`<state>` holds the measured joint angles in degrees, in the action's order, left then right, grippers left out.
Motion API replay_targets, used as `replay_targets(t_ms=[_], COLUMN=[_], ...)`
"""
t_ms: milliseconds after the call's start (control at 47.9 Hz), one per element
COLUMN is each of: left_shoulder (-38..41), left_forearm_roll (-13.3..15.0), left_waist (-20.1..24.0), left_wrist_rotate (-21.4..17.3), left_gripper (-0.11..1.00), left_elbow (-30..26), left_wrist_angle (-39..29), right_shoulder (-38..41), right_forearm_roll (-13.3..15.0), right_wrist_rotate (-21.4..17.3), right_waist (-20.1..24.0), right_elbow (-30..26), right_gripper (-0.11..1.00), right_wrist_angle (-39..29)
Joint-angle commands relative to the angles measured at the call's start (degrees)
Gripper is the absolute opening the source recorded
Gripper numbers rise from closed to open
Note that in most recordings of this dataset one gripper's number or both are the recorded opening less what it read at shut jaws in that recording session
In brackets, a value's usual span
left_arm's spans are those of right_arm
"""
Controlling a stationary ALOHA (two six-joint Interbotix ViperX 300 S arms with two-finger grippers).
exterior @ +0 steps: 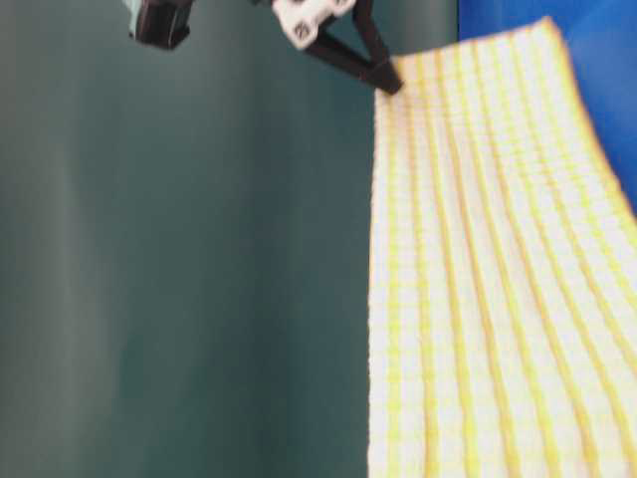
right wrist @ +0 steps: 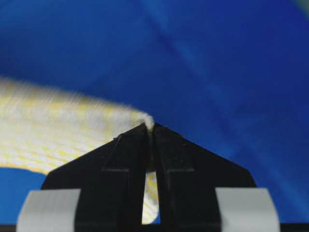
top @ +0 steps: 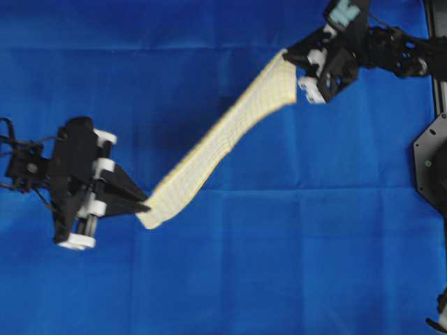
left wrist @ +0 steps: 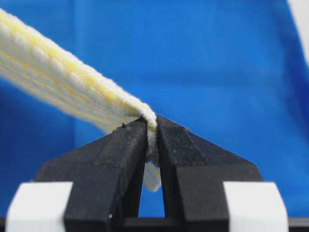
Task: Fold the yellow towel.
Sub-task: 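Lift the strip and swing it, right gripper moving to the far side, then lay the strip down vertically and open both grippers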
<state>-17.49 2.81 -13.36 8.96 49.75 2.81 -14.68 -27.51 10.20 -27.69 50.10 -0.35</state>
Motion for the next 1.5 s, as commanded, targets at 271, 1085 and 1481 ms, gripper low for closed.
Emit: replay_targets(t_ms=[271,1085,1481], left_shoulder=[14.3,29.8,34.6], left_forearm_roll=[-0.2,-0.3,-0.4], left_waist=[-1.7,-1.5,0.0], left_wrist_rotate=[-1.1,-10.5,-13.4], left_gripper=[0.05,0.05,0.05], left_elbow=[-14.9,-33.4,-39.6], left_wrist_angle=[3.1,3.1,4.7], right_shoulder=[5.6,6.6,-1.3], right_forearm_roll=[2.3,5.0,5.0], right_wrist_rotate=[0.4,0.7,0.8], right_waist=[-3.8,-6.0,-9.1], right_elbow=[-8.5,-10.6,-4.5], right_gripper=[0.03,0.03,0.03], right_wrist_angle=[2.5,2.5,1.2])
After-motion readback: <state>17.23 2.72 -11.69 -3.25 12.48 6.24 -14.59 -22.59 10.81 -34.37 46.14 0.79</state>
